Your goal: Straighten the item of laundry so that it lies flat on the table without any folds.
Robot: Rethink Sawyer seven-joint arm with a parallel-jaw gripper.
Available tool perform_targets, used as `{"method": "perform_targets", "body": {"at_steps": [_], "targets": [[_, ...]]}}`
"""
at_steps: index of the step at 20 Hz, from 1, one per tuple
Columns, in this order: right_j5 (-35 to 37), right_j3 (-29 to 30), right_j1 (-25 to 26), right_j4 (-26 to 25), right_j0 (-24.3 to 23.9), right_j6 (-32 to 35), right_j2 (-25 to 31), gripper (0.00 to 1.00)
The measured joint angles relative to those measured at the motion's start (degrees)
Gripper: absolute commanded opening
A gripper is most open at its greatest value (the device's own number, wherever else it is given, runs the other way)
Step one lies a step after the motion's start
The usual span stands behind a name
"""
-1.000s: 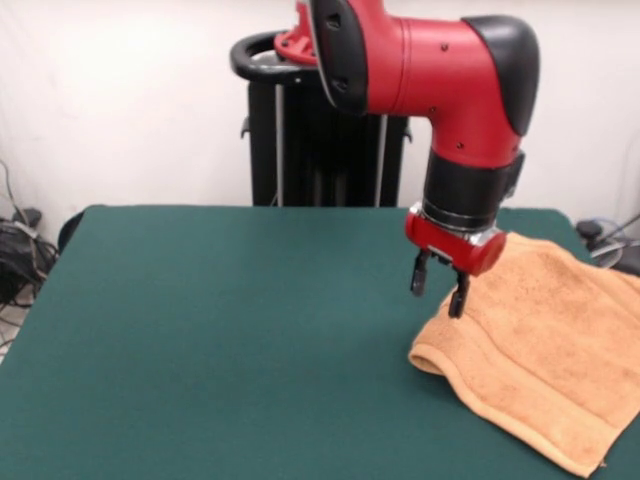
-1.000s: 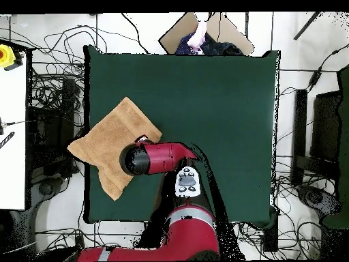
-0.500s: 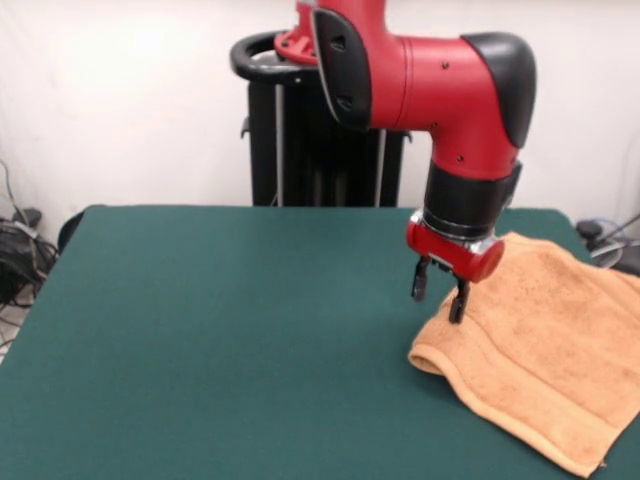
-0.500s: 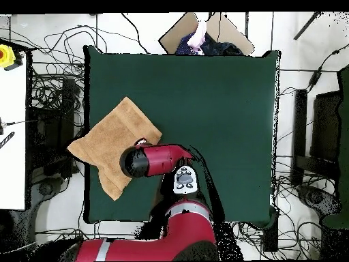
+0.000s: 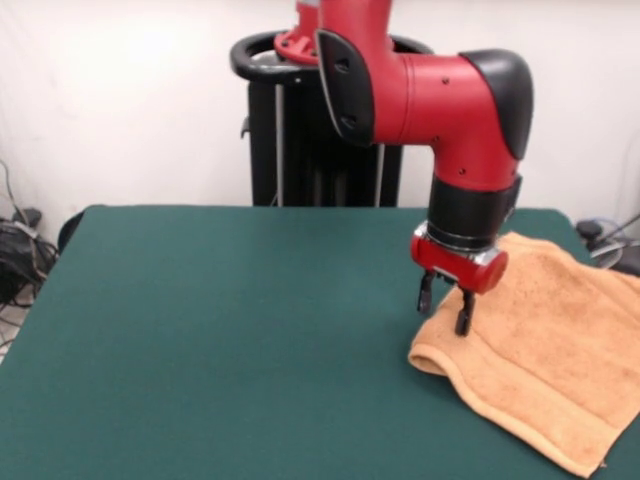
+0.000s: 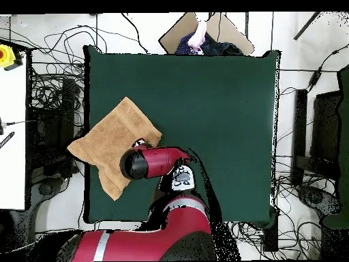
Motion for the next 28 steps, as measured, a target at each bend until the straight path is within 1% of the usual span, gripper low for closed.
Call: {"method": "perform_targets", "body": {"at_steps": [8,19,20,28], "targets": [[-1.92,-0.01,1.63,0.0,2.38,0.0,-0.02,1.0],[-2.25,-0.02,1.87,0.01,2.61,0.0,-0.1,1.0],[-2.24,-0.01,1.86,0.01,2.79,0.0,-0.31,0.0],[-2.25,-0.02,1.63,0.01,3.69,0.0,-0.79,0.0]]}}
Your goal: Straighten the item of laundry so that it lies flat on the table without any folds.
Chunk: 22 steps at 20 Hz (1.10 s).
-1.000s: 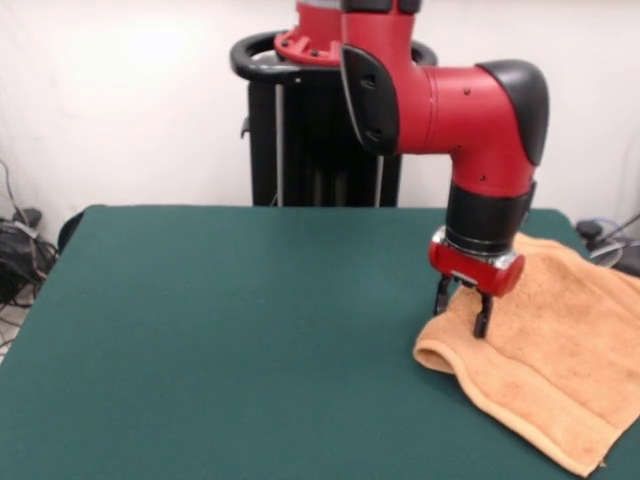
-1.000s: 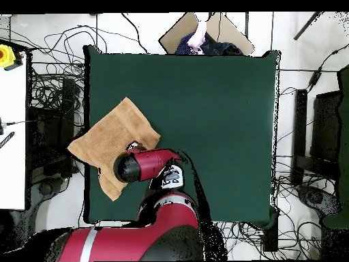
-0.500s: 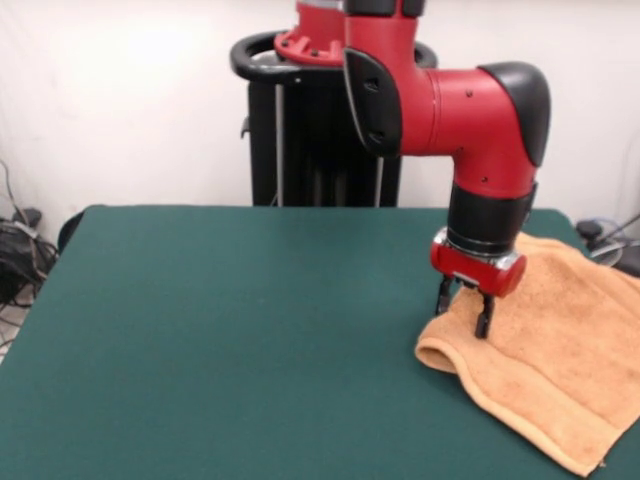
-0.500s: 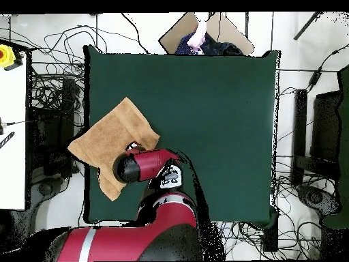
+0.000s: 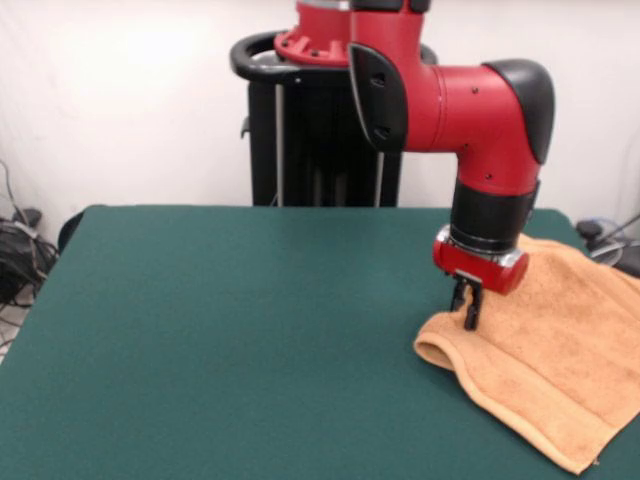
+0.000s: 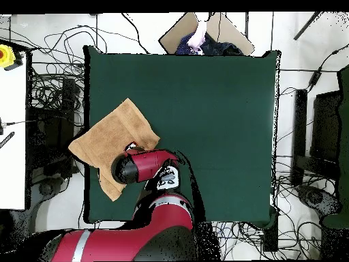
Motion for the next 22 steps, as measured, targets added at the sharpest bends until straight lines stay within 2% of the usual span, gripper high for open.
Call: {"method": "perform_targets", "body": {"at_steps": [12,16,22], "targets": [[0.01,0.58,-0.82,-0.22,-1.07,0.0,0.53,0.0],[0.0,2.07,-2.96,-1.92,-4.33,0.0,1.48,0.0],[0.0,5.05,-6.64,-7.57,-12.6,0.0,2.63,0.0]]}}
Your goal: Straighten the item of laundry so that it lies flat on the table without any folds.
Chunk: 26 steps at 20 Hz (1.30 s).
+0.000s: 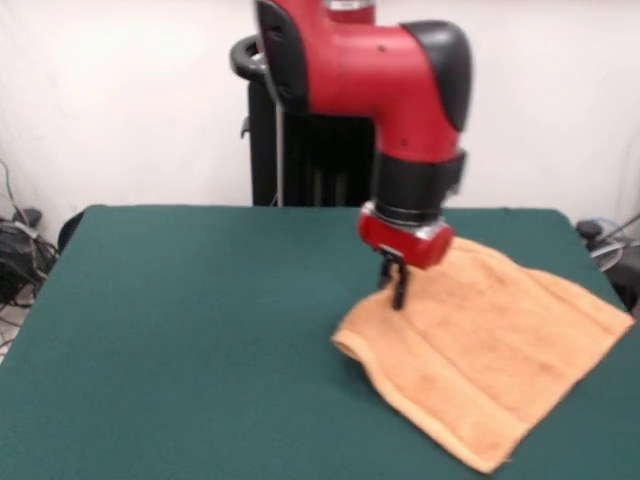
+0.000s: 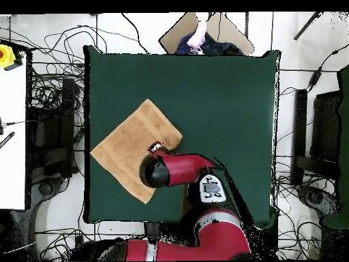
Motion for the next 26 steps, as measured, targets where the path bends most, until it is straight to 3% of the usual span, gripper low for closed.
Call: {"method": "perform_targets", "body": {"at_steps": [8,18,22,23,26], "targets": [[0.0,4.27,-3.12,-7.9,-10.14,0.0,1.97,0.0],[-0.01,6.72,-4.35,-14.53,-17.48,0.0,5.43,0.0],[0.0,7.02,-4.34,-15.79,-18.03,0.0,6.21,0.0],[0.0,7.04,-4.34,-16.91,-18.0,0.0,6.6,1.0],[0.01,7.04,-4.34,-17.38,-18.0,0.0,6.74,1.0]]}}
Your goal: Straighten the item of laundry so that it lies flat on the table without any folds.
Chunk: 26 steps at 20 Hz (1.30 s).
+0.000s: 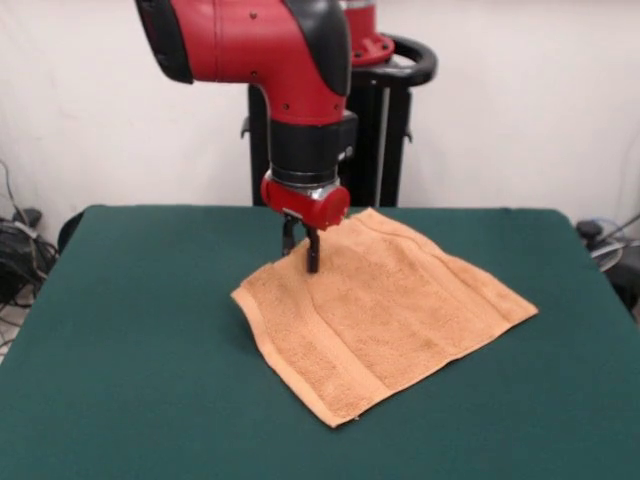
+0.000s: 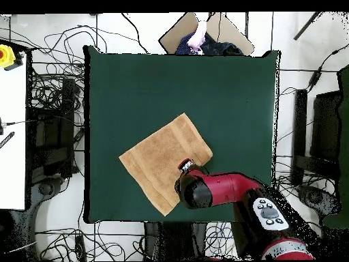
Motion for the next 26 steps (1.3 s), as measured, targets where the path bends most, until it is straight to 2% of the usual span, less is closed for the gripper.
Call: {"method": "perform_targets", "body": {"at_steps": [6,16,23,26], "targets": [[0.0,0.38,-0.01,-1.85,0.2,0.0,0.1,1.0],[0.0,0.52,-0.01,-1.88,2.48,0.0,0.06,1.0],[0.0,0.55,-0.01,-1.84,7.9,0.0,-0.53,1.0],[-0.01,0.54,0.09,-1.22,12.02,0.0,-0.93,1.0]]}}
